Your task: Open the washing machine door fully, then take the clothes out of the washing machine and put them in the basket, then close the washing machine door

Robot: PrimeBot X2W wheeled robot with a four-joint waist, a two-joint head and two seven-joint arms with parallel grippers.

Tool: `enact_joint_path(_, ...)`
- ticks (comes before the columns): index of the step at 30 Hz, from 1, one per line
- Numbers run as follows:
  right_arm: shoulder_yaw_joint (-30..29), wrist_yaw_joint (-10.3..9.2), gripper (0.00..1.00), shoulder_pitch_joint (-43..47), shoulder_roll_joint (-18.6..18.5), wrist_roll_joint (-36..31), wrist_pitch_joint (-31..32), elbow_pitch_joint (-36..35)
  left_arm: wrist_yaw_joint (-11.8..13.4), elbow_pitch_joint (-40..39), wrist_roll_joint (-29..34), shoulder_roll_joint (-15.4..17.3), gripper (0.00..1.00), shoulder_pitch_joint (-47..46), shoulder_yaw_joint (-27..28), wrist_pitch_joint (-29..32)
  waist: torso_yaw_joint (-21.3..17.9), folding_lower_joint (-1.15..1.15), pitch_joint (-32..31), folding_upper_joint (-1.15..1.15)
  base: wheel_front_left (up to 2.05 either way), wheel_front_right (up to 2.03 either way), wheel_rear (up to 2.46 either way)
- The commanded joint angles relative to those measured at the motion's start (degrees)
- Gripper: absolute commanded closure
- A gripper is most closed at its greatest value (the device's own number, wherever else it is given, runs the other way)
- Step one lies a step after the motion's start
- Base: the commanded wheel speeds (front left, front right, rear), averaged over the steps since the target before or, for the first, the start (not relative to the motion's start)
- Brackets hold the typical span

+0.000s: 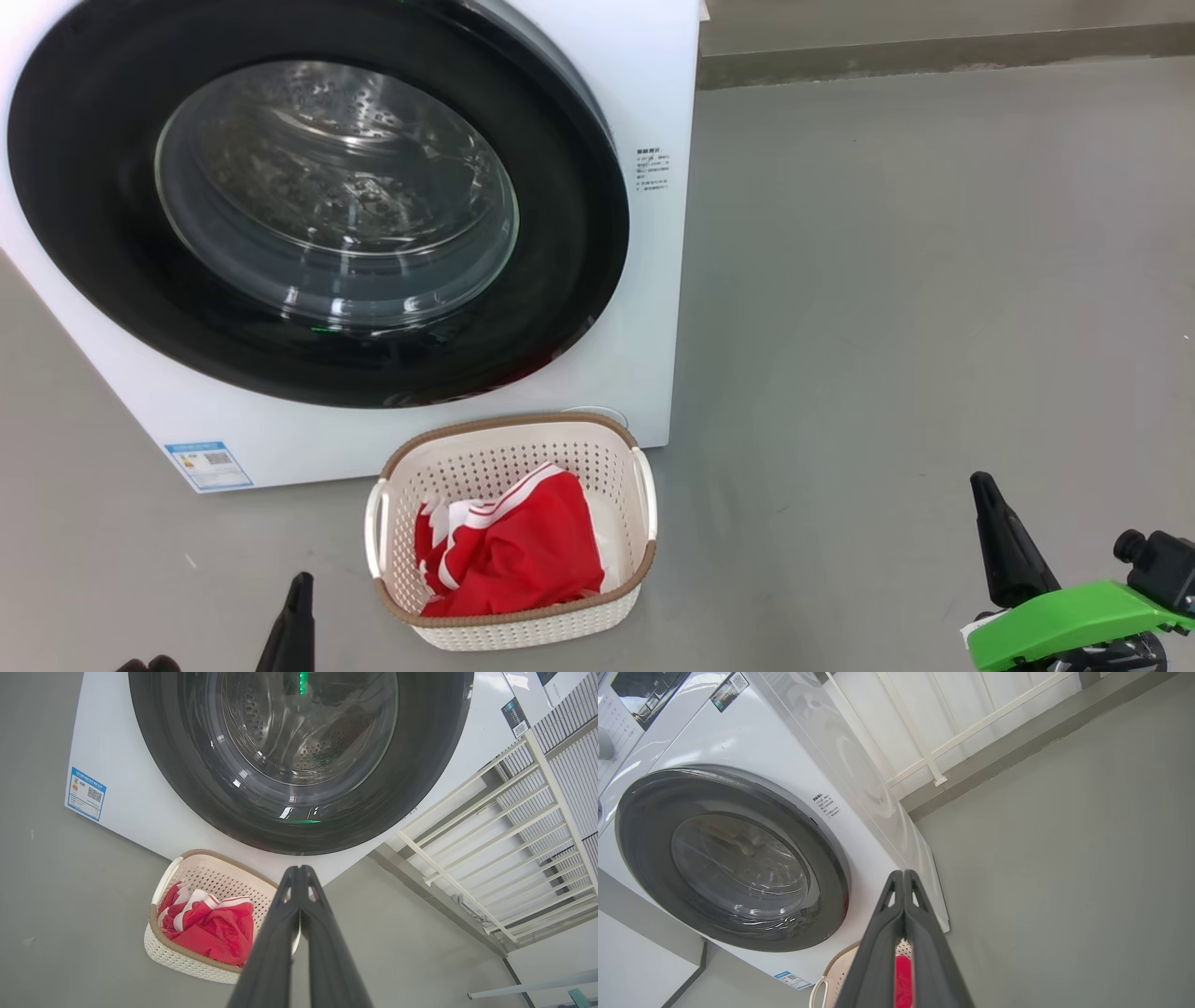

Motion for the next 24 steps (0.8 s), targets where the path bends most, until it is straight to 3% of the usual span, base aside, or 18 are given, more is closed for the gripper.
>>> enact_joint_path(1, 0.07, -0.02, 1.0, -3.13, -0.43, 1.58, 0.4, -1.3, -0.54, -1.12, -1.12, 0.31, 1.0, -2.83, 1.38, 0.42, 0.02, -0.01, 0.03, 0.0, 0.0, 0.0, 0.0)
enact_joint_path(24, -0.71, -0.03, 1.0, -4.4, -0.38, 17.55, 4.44, -0.91, -1.79, 0.15, -15.18, -0.05, 1.0, -4.93, 3.05, 4.37, 0.53, -0.01, 0.71, 0.0, 0.0, 0.0, 0.0)
